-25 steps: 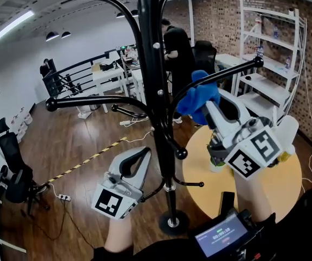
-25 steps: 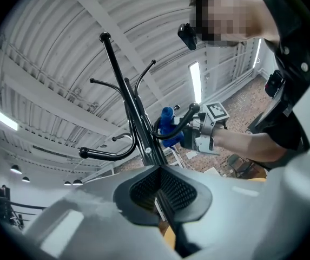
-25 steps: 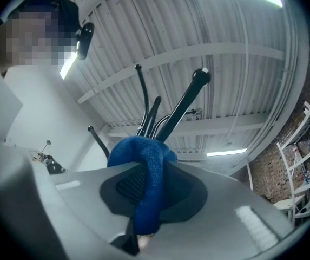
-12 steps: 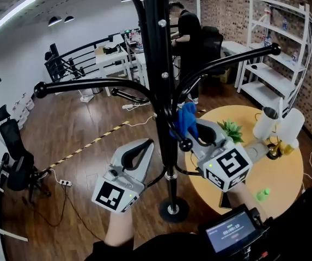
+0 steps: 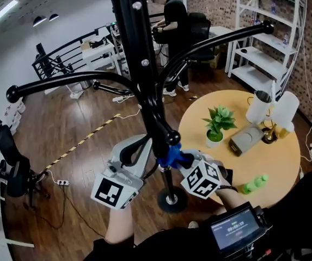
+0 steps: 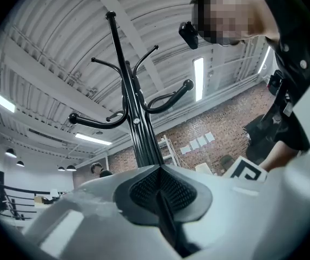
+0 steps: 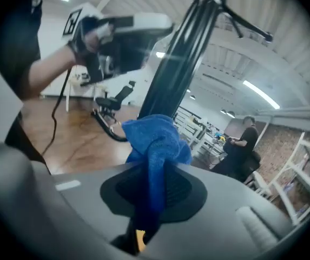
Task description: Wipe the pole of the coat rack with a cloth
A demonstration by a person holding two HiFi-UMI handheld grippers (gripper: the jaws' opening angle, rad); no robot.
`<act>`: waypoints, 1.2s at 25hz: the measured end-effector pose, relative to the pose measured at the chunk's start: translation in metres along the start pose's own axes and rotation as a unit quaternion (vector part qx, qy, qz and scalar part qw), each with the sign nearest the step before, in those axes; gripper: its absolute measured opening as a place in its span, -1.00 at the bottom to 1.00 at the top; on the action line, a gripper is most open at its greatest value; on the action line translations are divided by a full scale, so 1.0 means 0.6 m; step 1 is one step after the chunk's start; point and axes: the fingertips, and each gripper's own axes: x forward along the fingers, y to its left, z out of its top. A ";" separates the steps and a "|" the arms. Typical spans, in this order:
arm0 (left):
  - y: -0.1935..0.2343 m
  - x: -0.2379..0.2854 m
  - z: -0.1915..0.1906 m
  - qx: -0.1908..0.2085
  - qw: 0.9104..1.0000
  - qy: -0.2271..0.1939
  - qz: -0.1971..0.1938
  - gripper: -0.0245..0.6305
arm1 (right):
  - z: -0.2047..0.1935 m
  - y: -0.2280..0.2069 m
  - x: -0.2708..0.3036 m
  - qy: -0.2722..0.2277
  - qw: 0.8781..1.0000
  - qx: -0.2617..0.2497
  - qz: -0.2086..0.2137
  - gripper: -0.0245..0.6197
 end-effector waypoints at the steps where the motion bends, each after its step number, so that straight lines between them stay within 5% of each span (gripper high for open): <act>1: -0.002 0.004 -0.002 -0.003 1.000 -0.001 -0.002 -0.92 | -0.014 0.000 0.003 0.020 1.000 -0.015 -0.008 -0.77; 11: -0.009 0.012 -0.006 -0.013 1.000 -0.012 -0.013 -0.92 | -0.041 -0.042 -0.073 0.032 0.998 0.045 -0.025 -0.77; 19: -0.001 0.001 -0.009 -0.003 1.000 -0.003 -0.002 -0.92 | -0.023 -0.009 -0.002 0.003 0.999 0.030 0.019 -0.77; 26: 0.014 -0.018 -0.010 0.002 1.000 0.006 0.021 -0.92 | 0.076 -0.075 -0.042 -0.121 0.987 0.104 0.011 -0.77; 30: 0.021 -0.026 0.008 0.015 1.000 0.001 0.027 -0.92 | 0.200 -0.149 -0.132 -0.259 0.956 0.134 -0.024 -0.77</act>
